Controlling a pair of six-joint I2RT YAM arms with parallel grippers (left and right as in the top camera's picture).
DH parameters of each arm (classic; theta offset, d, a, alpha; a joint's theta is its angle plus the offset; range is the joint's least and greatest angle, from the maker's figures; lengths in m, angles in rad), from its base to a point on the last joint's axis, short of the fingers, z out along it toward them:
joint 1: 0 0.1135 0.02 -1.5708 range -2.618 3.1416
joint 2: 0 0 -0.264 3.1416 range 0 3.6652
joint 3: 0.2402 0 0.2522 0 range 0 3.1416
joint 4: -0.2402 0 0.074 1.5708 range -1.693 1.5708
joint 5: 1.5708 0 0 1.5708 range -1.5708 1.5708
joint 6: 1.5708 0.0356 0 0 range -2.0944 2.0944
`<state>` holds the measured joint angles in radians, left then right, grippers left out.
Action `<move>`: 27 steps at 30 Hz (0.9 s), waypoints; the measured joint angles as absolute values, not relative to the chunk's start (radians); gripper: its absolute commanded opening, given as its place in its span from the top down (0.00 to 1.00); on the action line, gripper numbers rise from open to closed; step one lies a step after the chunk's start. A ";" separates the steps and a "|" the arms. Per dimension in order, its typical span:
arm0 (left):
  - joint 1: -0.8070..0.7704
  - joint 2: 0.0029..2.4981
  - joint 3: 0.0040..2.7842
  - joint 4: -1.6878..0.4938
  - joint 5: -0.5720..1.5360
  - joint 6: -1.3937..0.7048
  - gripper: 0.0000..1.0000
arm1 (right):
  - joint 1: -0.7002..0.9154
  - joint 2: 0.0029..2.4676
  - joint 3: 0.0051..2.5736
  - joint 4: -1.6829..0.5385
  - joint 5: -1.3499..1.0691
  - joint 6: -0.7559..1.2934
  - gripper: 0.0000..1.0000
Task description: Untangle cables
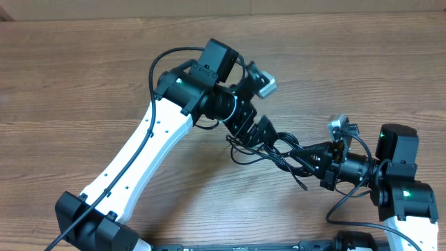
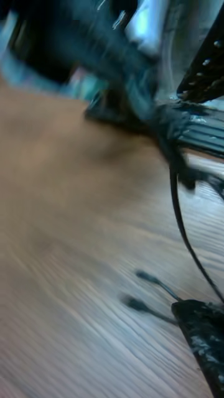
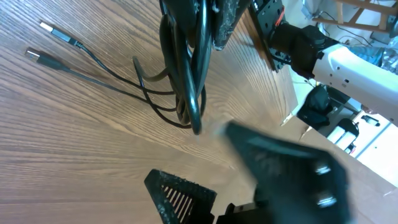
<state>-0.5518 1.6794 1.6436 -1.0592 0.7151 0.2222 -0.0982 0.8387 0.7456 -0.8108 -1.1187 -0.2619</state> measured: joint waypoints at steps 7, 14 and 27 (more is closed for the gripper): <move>-0.552 1.679 1.644 -1.090 0.883 0.484 0.00 | -0.098 0.839 0.746 -0.800 -1.121 -0.262 0.96; -0.552 1.679 1.644 -1.100 0.917 0.561 0.04 | -0.098 0.839 0.746 -0.731 -1.231 -0.261 0.96; -0.603 1.679 1.644 -1.090 0.950 0.593 0.96 | -0.102 0.839 0.746 -0.691 -1.361 -0.254 0.96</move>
<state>-0.6029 1.6794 1.6436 -1.0904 0.9501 0.5934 -0.1024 0.8391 0.7456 -0.6910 -1.3613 -0.2543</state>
